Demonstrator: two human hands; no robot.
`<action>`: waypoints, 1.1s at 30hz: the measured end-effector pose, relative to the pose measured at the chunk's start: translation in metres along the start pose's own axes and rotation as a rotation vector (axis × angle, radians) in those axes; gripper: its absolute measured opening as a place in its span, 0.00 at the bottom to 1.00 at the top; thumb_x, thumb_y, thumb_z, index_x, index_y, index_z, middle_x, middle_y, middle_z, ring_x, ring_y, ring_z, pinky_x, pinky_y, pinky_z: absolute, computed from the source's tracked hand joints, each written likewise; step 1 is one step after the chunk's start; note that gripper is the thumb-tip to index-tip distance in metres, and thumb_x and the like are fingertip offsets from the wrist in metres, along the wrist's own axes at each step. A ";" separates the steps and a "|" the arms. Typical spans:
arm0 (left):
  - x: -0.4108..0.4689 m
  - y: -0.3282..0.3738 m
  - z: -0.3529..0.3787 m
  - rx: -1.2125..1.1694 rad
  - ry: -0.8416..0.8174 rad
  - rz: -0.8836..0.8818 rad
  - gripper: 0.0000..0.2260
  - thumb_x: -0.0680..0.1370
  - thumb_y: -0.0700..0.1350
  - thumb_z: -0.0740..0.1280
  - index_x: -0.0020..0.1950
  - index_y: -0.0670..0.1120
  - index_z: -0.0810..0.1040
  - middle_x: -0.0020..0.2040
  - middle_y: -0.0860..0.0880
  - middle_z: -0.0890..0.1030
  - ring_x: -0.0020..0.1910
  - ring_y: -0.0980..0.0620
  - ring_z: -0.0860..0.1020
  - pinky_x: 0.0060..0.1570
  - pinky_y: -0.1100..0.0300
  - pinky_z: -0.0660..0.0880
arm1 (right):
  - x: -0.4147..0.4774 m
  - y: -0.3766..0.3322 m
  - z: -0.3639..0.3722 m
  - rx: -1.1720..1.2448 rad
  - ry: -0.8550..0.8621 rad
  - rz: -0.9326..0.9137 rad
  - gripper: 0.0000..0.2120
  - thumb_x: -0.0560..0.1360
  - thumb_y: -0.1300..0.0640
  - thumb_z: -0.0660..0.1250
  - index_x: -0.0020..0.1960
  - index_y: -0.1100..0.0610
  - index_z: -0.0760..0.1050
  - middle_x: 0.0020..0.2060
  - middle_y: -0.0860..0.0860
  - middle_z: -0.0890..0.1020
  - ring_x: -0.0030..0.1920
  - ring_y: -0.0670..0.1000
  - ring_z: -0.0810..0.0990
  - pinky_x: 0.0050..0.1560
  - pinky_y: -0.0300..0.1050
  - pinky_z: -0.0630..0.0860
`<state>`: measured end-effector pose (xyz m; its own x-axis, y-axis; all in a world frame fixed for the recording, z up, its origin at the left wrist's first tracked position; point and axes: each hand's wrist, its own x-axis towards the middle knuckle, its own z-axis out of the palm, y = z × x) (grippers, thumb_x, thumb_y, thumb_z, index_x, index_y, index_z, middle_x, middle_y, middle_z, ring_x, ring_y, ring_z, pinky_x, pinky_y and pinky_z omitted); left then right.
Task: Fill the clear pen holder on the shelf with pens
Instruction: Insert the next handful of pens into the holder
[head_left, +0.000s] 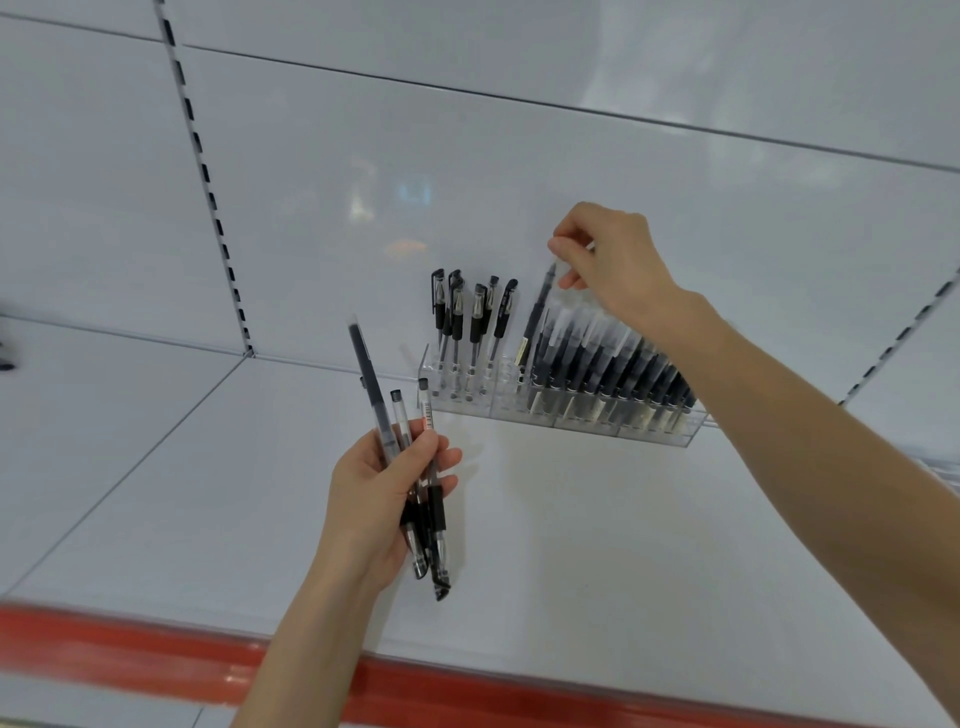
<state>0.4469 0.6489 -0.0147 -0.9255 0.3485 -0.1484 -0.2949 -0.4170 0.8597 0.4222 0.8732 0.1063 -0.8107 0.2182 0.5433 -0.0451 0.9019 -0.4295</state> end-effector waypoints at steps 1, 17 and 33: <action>0.000 0.000 0.000 -0.003 -0.001 0.000 0.02 0.75 0.37 0.66 0.47 0.41 0.77 0.38 0.46 0.81 0.34 0.55 0.83 0.32 0.63 0.79 | 0.000 0.000 -0.001 -0.011 0.006 -0.005 0.08 0.78 0.61 0.60 0.48 0.65 0.74 0.42 0.59 0.79 0.34 0.54 0.82 0.40 0.52 0.79; 0.001 0.007 0.007 -0.004 -0.033 0.007 0.02 0.74 0.36 0.66 0.46 0.41 0.77 0.36 0.47 0.82 0.35 0.53 0.84 0.33 0.62 0.80 | -0.011 0.004 0.029 -0.415 -0.114 -0.034 0.12 0.77 0.50 0.62 0.46 0.59 0.78 0.42 0.54 0.82 0.46 0.54 0.77 0.48 0.50 0.76; -0.014 0.015 0.020 0.058 -0.180 0.035 0.03 0.75 0.40 0.65 0.47 0.42 0.76 0.39 0.45 0.85 0.39 0.48 0.84 0.33 0.61 0.79 | -0.076 -0.039 0.014 0.712 -0.255 0.374 0.04 0.71 0.60 0.69 0.46 0.56 0.77 0.33 0.49 0.83 0.33 0.45 0.81 0.38 0.36 0.79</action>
<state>0.4606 0.6542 0.0096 -0.8758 0.4816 -0.0326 -0.2444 -0.3843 0.8903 0.4777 0.8158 0.0717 -0.9485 0.2877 0.1323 -0.0357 0.3179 -0.9474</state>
